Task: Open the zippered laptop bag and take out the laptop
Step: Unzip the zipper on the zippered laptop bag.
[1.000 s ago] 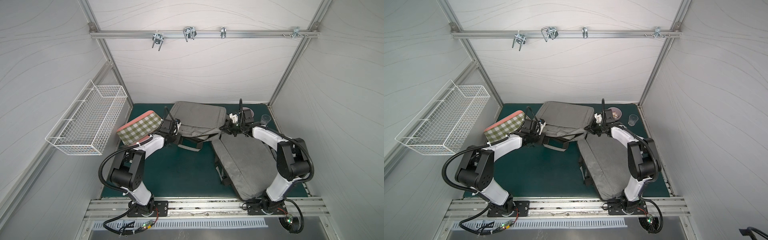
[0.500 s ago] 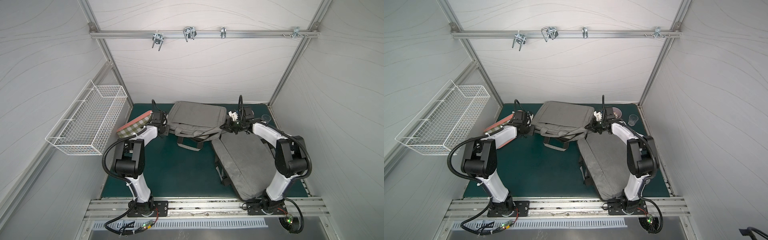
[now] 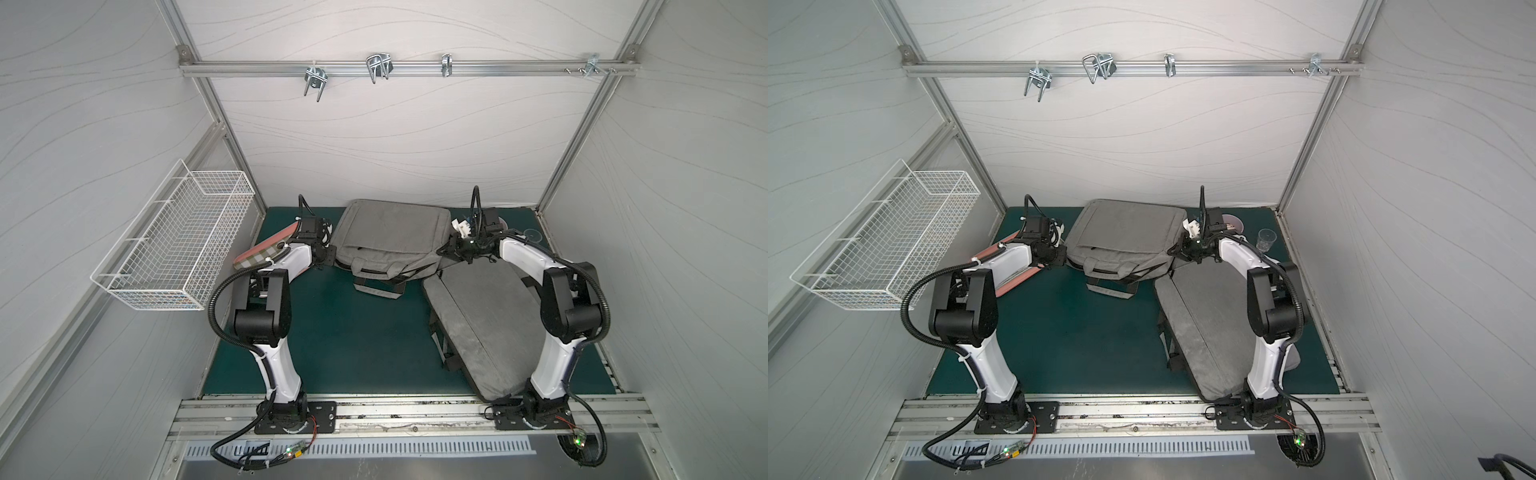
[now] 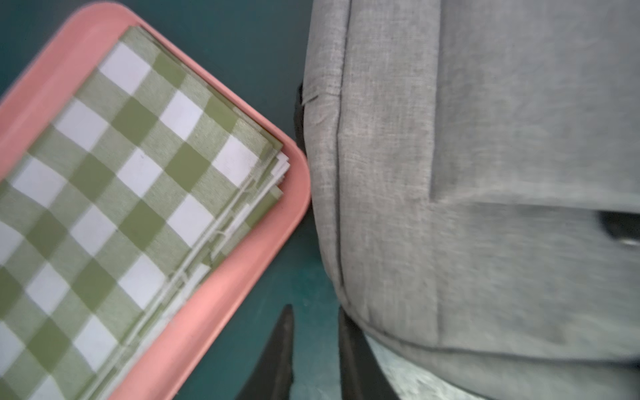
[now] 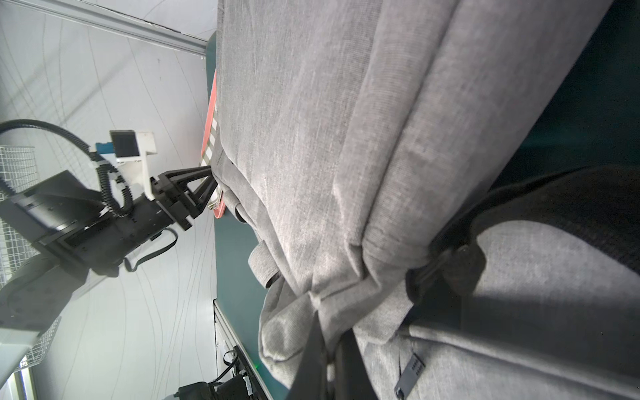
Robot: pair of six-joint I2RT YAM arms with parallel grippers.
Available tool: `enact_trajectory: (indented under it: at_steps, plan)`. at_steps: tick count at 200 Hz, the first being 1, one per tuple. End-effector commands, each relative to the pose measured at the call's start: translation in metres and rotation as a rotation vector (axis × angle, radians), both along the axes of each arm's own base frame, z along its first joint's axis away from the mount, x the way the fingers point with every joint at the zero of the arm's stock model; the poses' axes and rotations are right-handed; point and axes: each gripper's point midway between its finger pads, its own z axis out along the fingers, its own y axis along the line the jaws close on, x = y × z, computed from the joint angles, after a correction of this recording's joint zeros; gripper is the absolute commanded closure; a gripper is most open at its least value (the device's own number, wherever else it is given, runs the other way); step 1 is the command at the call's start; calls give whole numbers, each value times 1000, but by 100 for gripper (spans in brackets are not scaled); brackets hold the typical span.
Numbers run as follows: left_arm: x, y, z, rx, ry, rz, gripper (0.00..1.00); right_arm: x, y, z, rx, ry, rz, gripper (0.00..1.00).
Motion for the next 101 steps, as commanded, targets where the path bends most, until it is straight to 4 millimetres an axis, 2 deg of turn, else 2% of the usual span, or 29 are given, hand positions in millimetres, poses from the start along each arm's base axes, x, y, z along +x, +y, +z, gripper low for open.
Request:
enact_trajectory:
  at_steps: [1, 32, 66, 101]
  plan:
    - [0, -14, 51, -85, -63, -30, 64, 10, 6, 15, 20, -60, 40, 100]
    - [-22, -44, 68, -134, -77, -102, 52, 20, 10, 14, 20, -75, 54, 100]
    - [-39, -88, 65, -97, -107, -415, 44, 28, 13, 13, 5, -84, 93, 100]
    - [-40, -104, 62, 6, -155, -706, 42, 33, 17, 11, 3, -78, 118, 100]
